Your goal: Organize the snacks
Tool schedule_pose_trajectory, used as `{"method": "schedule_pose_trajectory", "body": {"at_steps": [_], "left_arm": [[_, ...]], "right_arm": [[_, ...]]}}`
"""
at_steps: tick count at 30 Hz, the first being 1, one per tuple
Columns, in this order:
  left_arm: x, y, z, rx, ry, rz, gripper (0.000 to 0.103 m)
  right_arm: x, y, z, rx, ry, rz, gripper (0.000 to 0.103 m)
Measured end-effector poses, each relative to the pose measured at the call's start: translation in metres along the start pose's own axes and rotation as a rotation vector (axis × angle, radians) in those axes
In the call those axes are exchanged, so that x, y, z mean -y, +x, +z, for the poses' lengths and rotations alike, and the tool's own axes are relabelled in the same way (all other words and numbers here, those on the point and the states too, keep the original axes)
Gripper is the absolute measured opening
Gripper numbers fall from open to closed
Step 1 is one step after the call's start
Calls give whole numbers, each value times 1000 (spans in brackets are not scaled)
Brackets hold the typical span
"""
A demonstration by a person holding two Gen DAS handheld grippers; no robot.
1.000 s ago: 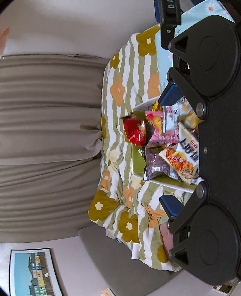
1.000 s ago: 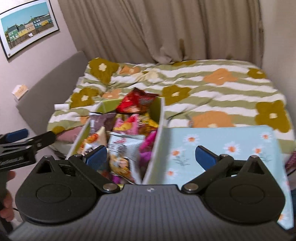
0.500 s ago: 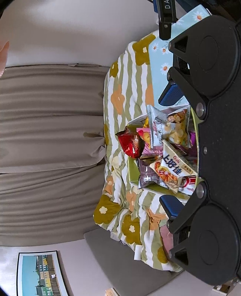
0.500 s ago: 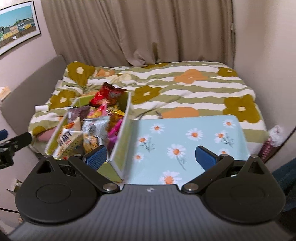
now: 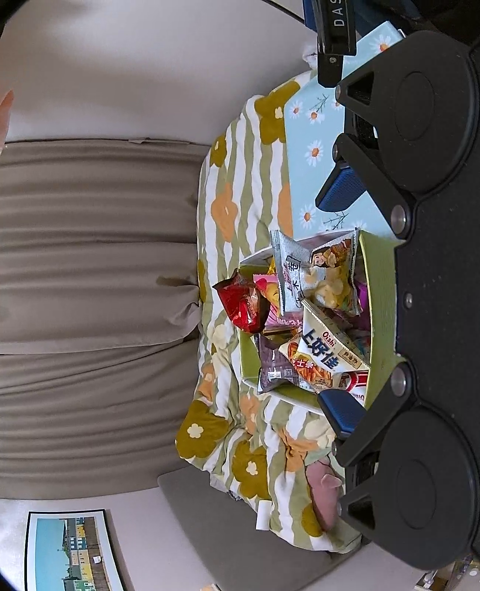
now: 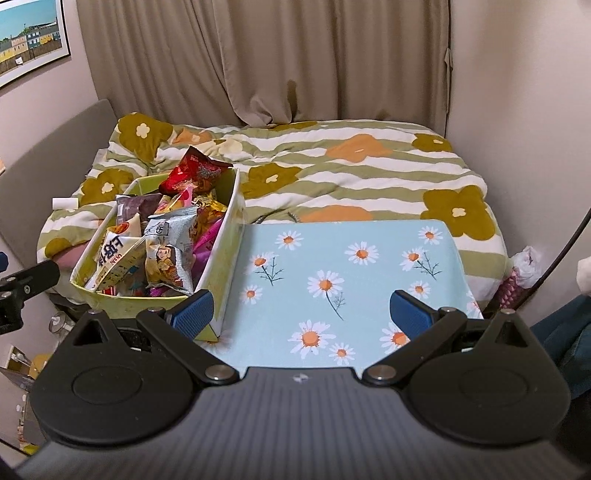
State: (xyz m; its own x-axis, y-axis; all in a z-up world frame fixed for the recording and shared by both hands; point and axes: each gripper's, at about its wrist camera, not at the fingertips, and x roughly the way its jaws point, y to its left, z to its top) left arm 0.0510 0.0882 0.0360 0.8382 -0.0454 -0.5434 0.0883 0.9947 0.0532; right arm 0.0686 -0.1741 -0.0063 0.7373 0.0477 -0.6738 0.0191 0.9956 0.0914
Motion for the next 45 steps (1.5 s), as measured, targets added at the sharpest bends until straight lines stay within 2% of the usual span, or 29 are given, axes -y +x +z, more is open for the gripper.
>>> {"method": "schedule_pose_trajectory", "body": {"at_steps": [33,45], "left_arm": [[1,8,7,0,14,-14,103],[-3,11,8,14,-16,-8,103]], "right_arm": [[-2,5,3,-1,14,-32,103],[-1,7,6,2,21,-44,103]]}}
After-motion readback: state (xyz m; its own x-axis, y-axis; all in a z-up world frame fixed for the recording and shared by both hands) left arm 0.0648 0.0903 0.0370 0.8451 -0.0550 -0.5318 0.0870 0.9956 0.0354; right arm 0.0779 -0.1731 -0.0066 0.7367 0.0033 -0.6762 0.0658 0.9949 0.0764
